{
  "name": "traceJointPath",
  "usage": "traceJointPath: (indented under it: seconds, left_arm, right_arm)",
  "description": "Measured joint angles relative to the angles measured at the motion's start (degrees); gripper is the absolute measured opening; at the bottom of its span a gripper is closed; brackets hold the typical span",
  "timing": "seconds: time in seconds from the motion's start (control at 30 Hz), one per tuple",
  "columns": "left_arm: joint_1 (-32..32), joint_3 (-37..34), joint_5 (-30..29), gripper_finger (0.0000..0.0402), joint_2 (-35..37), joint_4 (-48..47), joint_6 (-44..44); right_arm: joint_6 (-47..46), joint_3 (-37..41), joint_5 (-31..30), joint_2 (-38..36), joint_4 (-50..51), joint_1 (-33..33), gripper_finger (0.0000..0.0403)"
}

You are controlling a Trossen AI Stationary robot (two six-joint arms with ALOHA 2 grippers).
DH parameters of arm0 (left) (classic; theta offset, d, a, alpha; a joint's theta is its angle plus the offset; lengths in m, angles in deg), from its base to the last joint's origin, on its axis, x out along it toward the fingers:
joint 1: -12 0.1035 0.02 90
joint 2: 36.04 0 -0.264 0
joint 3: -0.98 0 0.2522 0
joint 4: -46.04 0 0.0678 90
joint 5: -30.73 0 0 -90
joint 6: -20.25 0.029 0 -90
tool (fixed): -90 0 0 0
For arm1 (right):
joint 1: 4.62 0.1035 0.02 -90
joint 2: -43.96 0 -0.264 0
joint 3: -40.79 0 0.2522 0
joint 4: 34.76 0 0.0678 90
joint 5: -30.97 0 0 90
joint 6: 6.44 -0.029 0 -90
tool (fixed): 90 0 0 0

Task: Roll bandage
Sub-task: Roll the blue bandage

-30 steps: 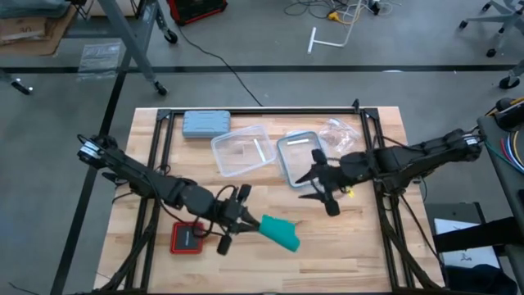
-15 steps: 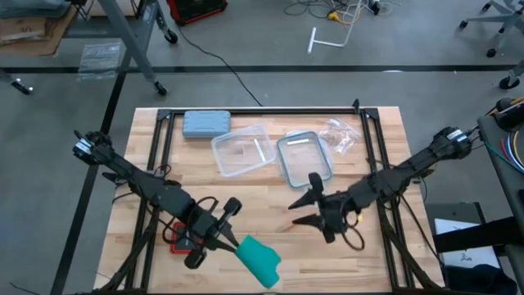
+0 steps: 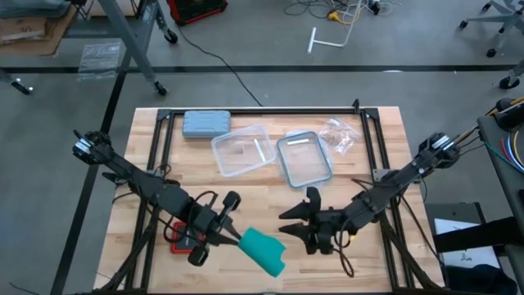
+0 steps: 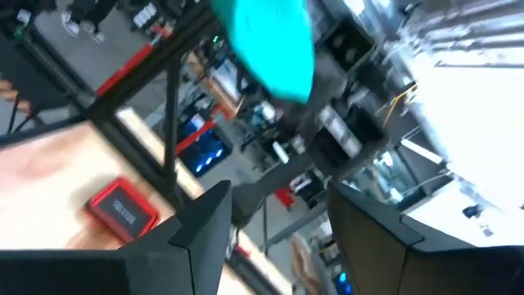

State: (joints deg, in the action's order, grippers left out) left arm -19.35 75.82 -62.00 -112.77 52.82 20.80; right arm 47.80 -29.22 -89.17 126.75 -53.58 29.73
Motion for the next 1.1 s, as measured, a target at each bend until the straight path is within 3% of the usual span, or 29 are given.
traceJointPath:
  seconds: [0.53,0.73,1.1]
  left_arm:
    - [0.07,-0.05,-5.22,0.0004,0.02,-1.32,-1.1]
    - [0.07,-0.07,-5.32,0.0004,0.02,2.08,-0.43]
    - [0.07,-0.07,-5.9,0.0004,0.02,2.74,-0.19]
  right_arm:
    - [3.95,-2.65,0.74,0.8,-1.84,2.74,0.0194]
    - [4.92,-2.63,-2.4,0.8,-0.1,3.26,0.0194]
    - [3.66,-4.03,-2.65,0.81,-2.44,3.5,0.0195]
